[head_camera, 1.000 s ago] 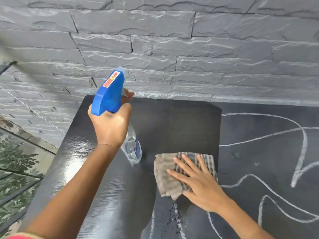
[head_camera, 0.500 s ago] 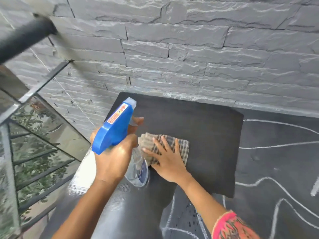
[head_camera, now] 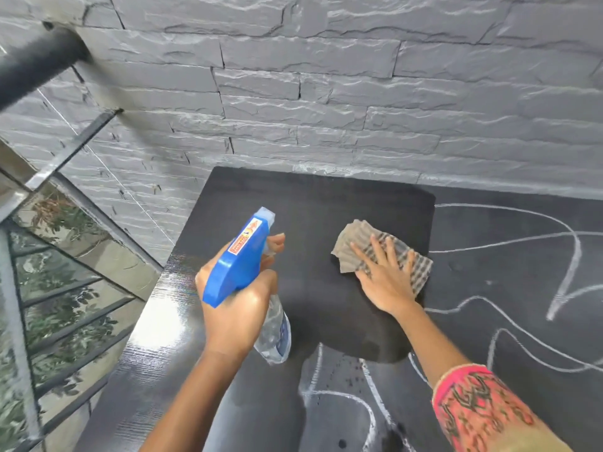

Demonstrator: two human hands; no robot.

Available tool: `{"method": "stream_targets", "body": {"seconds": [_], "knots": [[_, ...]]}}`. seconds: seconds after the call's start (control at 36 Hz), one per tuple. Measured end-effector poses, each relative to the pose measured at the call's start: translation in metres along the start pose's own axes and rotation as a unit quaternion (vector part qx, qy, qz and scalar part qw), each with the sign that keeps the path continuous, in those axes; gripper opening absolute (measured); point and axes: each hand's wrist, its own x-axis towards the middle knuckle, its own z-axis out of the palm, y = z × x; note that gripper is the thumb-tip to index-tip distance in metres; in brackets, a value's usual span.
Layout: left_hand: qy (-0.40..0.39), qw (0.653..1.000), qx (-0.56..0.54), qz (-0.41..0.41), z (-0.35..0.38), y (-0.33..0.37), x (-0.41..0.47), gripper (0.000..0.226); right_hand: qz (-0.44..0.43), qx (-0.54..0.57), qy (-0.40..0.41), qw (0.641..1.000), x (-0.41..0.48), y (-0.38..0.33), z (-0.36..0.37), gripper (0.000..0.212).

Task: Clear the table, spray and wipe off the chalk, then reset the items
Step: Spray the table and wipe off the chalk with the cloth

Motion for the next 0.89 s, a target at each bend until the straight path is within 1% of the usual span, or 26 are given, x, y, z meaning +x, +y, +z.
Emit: {"method": "stream_targets", "body": {"seconds": [0.08,0.17,0.22,0.28,0.36,0.44,0.53,0.58,0.64,0.72,0.78,0.89], "knots": [[-0.016,0.999,0.015,0.024,0.004,-0.003,0.002,0.04,-0.093,-0.035,0.004,0.995,-0.045,-0.011,0.008,0.061],[-0.021,0.999,0.022,0.033,0.006,-0.003,-0.001,0.042,-0.184,-0.035,-0.006,0.982,-0.101,-0.014,0.017,0.072],[-0.021,0.998,0.032,0.044,0.006,-0.002,-0.001,0.042,-0.208,-0.055,-0.012,0.976,-0.132,-0.009,0.021,0.085],[-0.023,0.998,0.032,0.052,0.008,-0.001,-0.001,0.04,-0.21,-0.062,-0.017,0.976,-0.147,0.003,0.024,0.088],[-0.024,0.998,0.031,0.056,0.01,-0.002,-0.002,0.038,-0.174,-0.03,-0.001,0.984,-0.129,0.023,0.022,0.076],[-0.014,0.998,0.035,0.056,0.01,-0.002,-0.003,0.036,-0.075,-0.016,0.034,0.997,-0.085,0.029,0.013,0.066],[-0.013,0.997,0.022,0.067,0.011,-0.004,-0.002,0.033,0.018,-0.016,0.039,0.999,-0.047,0.014,0.009,0.059],[-0.014,0.998,0.012,0.068,0.012,-0.002,-0.002,0.033,0.032,-0.012,0.026,0.999,-0.04,-0.006,0.012,0.057],[-0.013,0.998,0.006,0.064,0.011,0.0,-0.003,0.033,-0.005,-0.015,0.018,1.0,-0.048,-0.028,0.016,0.057],[-0.01,0.998,-0.002,0.065,0.008,0.004,-0.008,0.035,-0.111,-0.032,0.01,0.993,-0.084,-0.057,0.029,0.059],[-0.021,0.997,0.004,0.068,0.001,0.006,-0.014,0.037,-0.169,-0.023,0.001,0.985,-0.114,-0.069,0.036,0.061],[-0.028,0.998,0.016,0.055,-0.015,0.007,-0.03,0.044,-0.251,-0.016,-0.012,0.968,-0.168,-0.064,0.042,0.064]]}}
